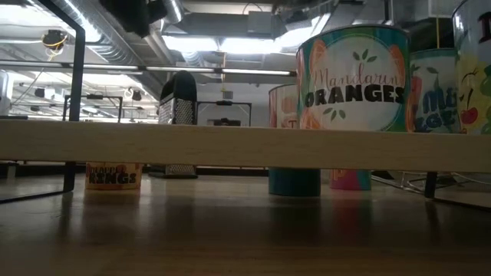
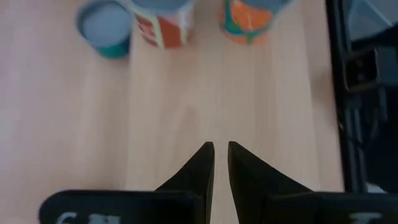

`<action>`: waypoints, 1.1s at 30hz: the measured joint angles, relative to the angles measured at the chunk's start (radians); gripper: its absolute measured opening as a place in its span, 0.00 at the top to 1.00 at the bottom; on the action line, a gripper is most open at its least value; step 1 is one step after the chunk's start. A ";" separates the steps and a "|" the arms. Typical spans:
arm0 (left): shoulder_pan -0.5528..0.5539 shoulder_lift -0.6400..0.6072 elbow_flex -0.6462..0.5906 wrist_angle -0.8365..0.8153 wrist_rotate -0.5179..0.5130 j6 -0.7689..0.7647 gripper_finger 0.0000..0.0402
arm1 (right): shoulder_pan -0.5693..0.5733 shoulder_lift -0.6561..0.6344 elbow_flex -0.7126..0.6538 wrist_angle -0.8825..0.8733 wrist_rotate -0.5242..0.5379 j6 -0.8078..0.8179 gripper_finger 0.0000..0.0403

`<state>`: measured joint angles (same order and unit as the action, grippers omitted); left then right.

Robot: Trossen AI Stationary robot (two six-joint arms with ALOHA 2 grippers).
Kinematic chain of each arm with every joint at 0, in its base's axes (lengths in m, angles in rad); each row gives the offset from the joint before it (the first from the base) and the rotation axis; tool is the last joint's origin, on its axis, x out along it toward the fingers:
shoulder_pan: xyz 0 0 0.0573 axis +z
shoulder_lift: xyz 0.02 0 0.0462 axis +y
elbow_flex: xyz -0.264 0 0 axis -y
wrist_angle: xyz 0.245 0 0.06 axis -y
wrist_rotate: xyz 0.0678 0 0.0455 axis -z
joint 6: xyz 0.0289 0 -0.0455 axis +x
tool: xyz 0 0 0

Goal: Pick and place cans onto a shelf
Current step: Put the canned chicken soup on the shelf

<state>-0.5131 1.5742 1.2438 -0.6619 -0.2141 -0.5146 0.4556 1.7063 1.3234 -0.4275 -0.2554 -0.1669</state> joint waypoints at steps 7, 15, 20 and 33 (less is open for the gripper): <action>0.042 0.000 0.000 0.020 -0.103 0.001 0.88 | -0.038 -0.087 0.086 -0.240 0.001 -0.030 0.82; 0.179 0.000 0.000 0.021 -0.109 0.049 0.73 | -0.145 -0.324 0.025 -0.297 0.043 -0.108 0.82; 0.263 0.000 0.000 0.032 -0.110 0.177 0.72 | -0.259 -0.431 -0.104 -0.288 0.149 -0.074 0.82; 0.437 0.000 0.000 0.097 -0.112 0.394 0.72 | -0.539 -0.480 -0.364 -0.257 0.184 0.195 0.82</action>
<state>-0.0762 1.5738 1.2438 -0.5653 -0.3265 -0.1205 -0.0835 1.2259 0.9590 -0.6847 -0.0715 0.0285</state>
